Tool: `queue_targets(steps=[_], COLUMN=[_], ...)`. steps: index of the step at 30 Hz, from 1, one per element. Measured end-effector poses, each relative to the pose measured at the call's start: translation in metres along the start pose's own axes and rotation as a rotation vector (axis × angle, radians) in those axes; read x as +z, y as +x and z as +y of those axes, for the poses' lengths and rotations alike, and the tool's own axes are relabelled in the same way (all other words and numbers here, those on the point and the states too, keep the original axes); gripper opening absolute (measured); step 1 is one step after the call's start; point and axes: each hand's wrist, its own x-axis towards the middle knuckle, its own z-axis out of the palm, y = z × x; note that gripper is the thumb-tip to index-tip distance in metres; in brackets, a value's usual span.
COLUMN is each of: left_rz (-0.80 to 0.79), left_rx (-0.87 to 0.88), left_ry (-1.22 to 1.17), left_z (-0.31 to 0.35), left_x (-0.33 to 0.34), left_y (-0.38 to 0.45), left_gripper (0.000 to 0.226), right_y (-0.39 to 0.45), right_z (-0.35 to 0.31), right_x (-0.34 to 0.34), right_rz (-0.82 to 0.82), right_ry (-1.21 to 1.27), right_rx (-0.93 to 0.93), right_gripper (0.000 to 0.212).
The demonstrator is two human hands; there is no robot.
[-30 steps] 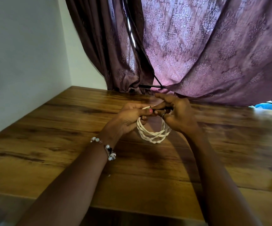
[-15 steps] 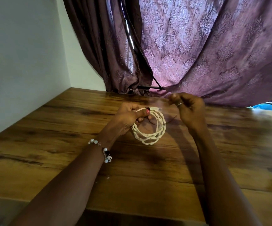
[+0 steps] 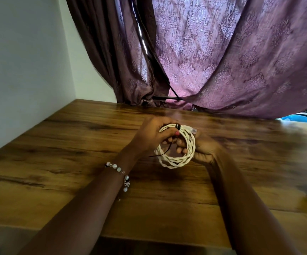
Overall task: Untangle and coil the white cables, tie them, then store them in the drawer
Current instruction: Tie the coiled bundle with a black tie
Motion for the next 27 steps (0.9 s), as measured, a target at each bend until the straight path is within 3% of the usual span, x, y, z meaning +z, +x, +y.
queue_targets(steps=[3, 5, 9, 11, 13, 15, 21, 27], left_rz=[0.029, 0.034, -0.026, -0.068, -0.118, -0.195, -0.224, -0.283], left_rx=[0.156, 0.183, 0.053, -0.027, -0.091, -0.137, -0.397, -0.414], left_ry=[0.131, 0.147, -0.015, -0.162, -0.289, -0.346, -0.361, -0.172], left_z=[-0.001, -0.004, -0.001, 0.002, 0.003, 0.006, 0.01, 0.007], left_x=[-0.001, -0.001, 0.0, 0.0, -0.002, -0.002, -0.001, -0.003], left_y=[0.001, 0.002, 0.0, -0.001, -0.001, -0.002, 0.0, 0.001], left_gripper=[0.027, 0.027, 0.027, 0.026, 0.027, 0.028, 0.043, 0.011], right_y=[0.004, 0.009, 0.006, 0.003, 0.002, 0.002, 0.004, 0.009], right_z=[0.004, 0.005, 0.0, -0.001, -0.004, -0.006, -0.017, -0.021], right_x=[-0.005, -0.008, -0.003, -0.004, -0.008, -0.01, -0.011, 0.006], right_rz=[-0.037, 0.057, 0.19, 0.247, 0.202, 0.194, 0.258, 0.231], right_ry=[0.033, 0.025, -0.183, -0.273, -0.218, -0.227, -0.563, -0.822], right_rx=[0.031, 0.018, -0.178, -0.304, -0.368, -0.388, -0.476, -0.576], right_gripper=[0.046, 0.028, 0.009, 0.023, 0.029, 0.028, 0.028, 0.033])
